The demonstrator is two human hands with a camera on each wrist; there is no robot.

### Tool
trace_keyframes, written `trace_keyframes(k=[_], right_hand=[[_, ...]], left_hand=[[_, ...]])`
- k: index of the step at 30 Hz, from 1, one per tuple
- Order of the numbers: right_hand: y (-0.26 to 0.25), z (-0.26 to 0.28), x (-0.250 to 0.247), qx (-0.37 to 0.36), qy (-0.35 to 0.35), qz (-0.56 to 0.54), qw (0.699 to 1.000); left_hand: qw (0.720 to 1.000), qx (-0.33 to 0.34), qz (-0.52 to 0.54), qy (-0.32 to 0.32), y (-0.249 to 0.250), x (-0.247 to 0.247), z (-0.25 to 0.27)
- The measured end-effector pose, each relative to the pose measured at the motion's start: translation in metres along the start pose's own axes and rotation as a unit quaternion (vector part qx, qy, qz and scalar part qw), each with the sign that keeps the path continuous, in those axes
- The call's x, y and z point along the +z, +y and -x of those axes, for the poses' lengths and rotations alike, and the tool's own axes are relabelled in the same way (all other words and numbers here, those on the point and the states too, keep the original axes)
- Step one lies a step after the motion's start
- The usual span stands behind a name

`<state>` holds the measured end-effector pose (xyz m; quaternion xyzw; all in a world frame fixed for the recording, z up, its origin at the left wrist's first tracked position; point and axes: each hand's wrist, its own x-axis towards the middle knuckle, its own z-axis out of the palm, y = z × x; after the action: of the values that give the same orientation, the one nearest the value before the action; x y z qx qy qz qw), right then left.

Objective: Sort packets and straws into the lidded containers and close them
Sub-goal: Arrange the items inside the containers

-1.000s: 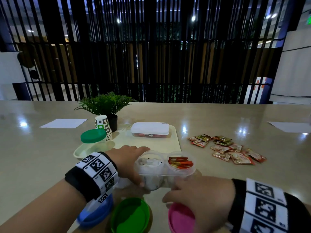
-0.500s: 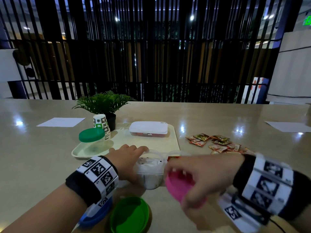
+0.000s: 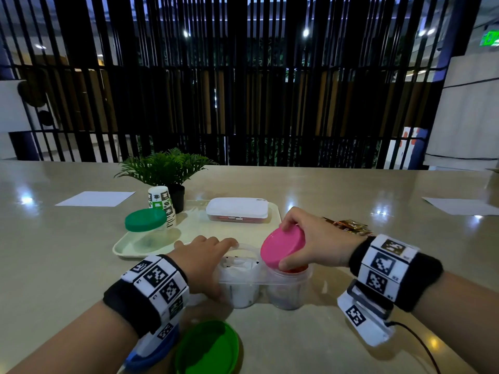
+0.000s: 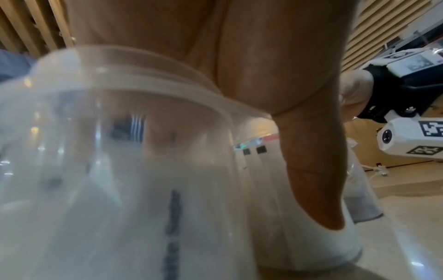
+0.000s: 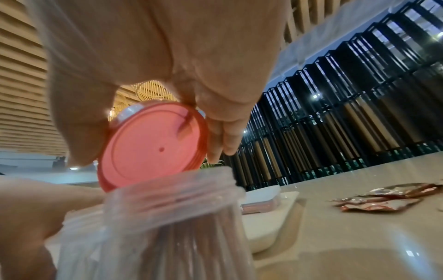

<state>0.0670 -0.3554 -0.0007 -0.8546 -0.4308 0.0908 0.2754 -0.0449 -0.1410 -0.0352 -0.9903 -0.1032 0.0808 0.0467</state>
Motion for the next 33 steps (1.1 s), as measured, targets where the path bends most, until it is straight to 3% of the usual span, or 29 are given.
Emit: trace_keyframes(k=[5, 12, 20, 26, 30, 33], right_hand=[[0.006, 0.001, 0.000, 0.020, -0.082, 0.072, 0.994], [0.000, -0.002, 0.000, -0.009, -0.137, 0.182, 0.974], [-0.009, 0.001, 0.011, 0.031, -0.088, 0.314, 0.945], [-0.005, 0.003, -0.014, 0.084, -0.140, 0.262, 0.951], [-0.017, 0.004, -0.013, 0.035, -0.206, 0.186, 0.960], [-0.022, -0.003, -0.008, 0.009, -0.170, 0.214, 0.962]], left_hand=[[1.000, 0.001, 0.005, -0.001, 0.000, 0.000, -0.001], [1.000, -0.001, 0.006, -0.007, 0.000, -0.001, 0.000], [1.000, -0.001, 0.004, -0.004, 0.001, -0.001, 0.000], [1.000, -0.001, -0.008, -0.005, 0.003, -0.004, 0.003], [1.000, -0.004, -0.008, -0.007, 0.003, -0.004, 0.003], [1.000, -0.001, -0.002, -0.004, 0.004, -0.004, 0.003]])
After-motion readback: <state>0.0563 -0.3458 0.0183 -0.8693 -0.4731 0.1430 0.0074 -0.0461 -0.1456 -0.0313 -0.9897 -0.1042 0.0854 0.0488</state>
